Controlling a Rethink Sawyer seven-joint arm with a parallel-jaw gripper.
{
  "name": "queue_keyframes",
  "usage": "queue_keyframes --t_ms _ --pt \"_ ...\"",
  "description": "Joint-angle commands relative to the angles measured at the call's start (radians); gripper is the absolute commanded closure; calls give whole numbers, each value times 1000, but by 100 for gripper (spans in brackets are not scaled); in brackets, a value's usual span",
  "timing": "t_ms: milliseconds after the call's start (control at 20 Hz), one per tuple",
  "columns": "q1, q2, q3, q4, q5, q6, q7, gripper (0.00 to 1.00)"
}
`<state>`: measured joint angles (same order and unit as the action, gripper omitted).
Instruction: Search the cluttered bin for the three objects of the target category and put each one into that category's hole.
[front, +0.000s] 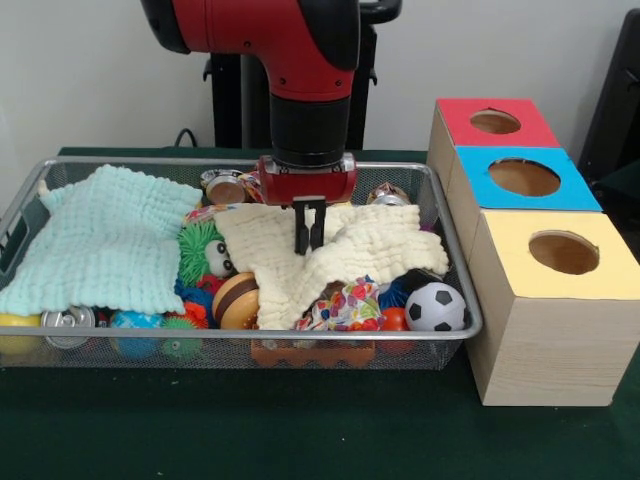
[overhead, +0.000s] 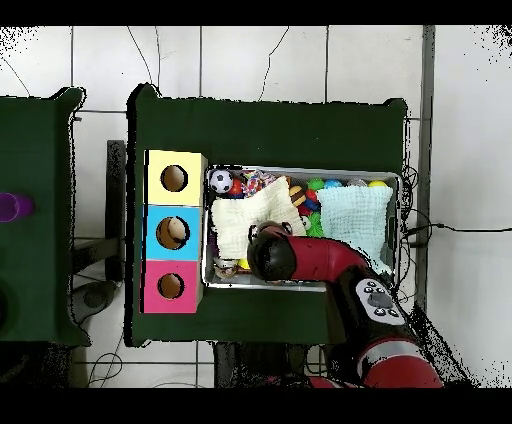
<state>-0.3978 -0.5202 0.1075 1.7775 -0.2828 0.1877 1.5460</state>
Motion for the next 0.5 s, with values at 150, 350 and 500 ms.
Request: queue_keyframes --t_ms 150,350,500 --pt "-45 -54 70 66 20 176 61 100" --pt "-60 -95 88 71 36 250 43 100" --pt "-69 -123 99 74 45 298 31 100"
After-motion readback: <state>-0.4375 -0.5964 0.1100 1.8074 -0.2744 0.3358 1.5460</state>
